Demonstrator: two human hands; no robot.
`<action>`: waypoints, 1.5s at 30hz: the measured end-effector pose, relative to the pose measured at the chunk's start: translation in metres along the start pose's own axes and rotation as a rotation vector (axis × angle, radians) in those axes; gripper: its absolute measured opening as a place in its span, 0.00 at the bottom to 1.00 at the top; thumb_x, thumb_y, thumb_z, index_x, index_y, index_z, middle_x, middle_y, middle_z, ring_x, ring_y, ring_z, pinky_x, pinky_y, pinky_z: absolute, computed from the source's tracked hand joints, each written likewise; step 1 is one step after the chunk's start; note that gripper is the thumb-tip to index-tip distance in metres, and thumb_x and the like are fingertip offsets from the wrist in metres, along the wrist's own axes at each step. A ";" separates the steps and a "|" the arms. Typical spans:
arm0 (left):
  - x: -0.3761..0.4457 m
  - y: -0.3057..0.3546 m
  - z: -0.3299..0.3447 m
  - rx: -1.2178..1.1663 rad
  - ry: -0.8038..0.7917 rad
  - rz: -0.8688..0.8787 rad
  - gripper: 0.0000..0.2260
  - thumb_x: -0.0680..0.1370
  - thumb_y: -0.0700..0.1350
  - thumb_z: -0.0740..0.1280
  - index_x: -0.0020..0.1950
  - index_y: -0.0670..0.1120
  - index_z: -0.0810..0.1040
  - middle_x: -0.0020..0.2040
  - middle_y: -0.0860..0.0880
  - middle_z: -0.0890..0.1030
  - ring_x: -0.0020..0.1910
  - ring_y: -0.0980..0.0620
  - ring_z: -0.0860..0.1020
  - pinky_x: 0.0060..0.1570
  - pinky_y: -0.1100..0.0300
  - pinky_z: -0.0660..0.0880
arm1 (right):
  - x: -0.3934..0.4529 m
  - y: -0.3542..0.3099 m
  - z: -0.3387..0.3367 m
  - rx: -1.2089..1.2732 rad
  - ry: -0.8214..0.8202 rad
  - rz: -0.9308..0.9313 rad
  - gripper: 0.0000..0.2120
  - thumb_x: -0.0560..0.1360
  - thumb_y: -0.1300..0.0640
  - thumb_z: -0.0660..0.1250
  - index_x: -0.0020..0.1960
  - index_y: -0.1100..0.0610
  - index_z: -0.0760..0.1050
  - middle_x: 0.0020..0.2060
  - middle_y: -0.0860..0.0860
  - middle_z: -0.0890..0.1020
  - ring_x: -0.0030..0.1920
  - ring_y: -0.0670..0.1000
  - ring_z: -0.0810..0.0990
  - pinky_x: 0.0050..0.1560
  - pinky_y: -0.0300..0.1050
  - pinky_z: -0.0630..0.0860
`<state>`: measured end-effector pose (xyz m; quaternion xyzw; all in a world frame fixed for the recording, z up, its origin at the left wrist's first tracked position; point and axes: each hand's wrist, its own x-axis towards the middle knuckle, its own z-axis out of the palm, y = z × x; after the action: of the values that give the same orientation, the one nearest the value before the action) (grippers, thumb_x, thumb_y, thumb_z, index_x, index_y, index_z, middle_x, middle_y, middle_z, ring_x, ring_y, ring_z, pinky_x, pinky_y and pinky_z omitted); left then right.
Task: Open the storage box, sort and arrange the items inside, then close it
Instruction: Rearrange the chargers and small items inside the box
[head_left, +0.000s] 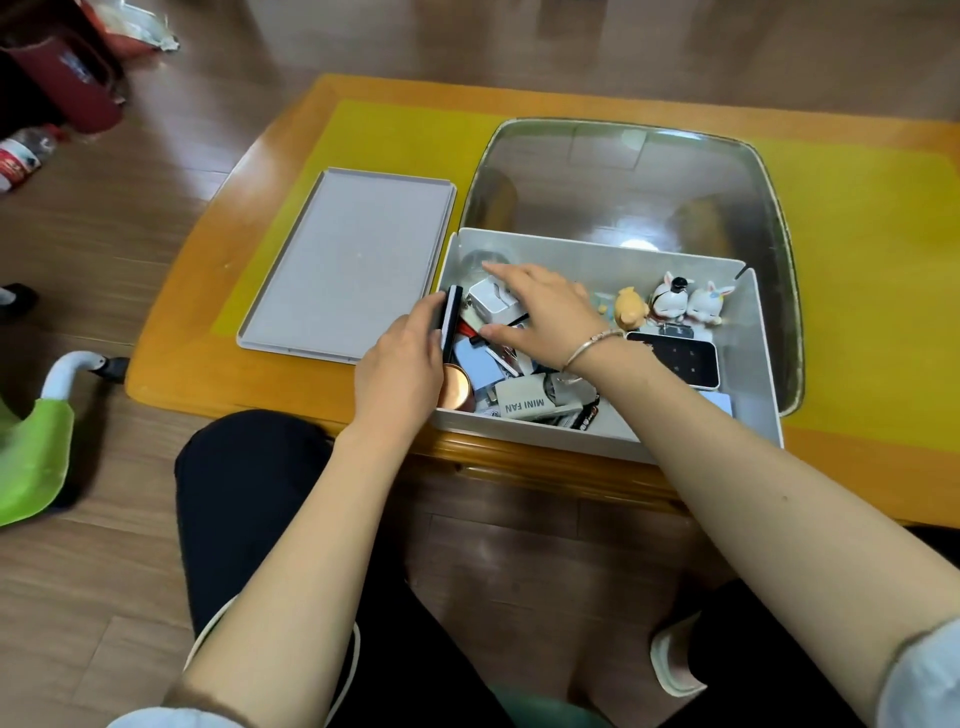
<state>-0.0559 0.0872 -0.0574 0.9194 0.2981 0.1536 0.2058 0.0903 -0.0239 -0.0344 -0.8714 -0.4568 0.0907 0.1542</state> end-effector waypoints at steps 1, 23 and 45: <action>0.000 0.000 0.000 -0.003 0.002 -0.002 0.19 0.82 0.45 0.58 0.73 0.53 0.65 0.59 0.46 0.80 0.54 0.45 0.78 0.41 0.58 0.69 | 0.004 -0.001 0.002 -0.009 -0.003 0.007 0.30 0.73 0.41 0.65 0.72 0.45 0.61 0.65 0.51 0.71 0.65 0.53 0.70 0.63 0.54 0.64; -0.003 -0.005 0.000 -0.047 0.039 0.018 0.18 0.82 0.48 0.58 0.73 0.55 0.66 0.57 0.47 0.81 0.53 0.47 0.79 0.38 0.59 0.71 | -0.014 0.035 -0.008 0.262 0.298 0.025 0.21 0.71 0.57 0.72 0.63 0.56 0.74 0.61 0.52 0.77 0.62 0.51 0.73 0.65 0.40 0.65; -0.007 -0.003 0.000 -0.017 0.005 -0.017 0.19 0.83 0.46 0.57 0.74 0.53 0.63 0.51 0.47 0.81 0.45 0.50 0.78 0.33 0.64 0.67 | -0.007 -0.039 0.017 -0.427 -0.245 -0.105 0.27 0.67 0.45 0.71 0.63 0.50 0.69 0.56 0.55 0.71 0.44 0.55 0.77 0.37 0.46 0.69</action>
<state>-0.0628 0.0847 -0.0596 0.9147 0.3051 0.1565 0.2140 0.0516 -0.0059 -0.0365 -0.8417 -0.5257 0.0886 -0.0855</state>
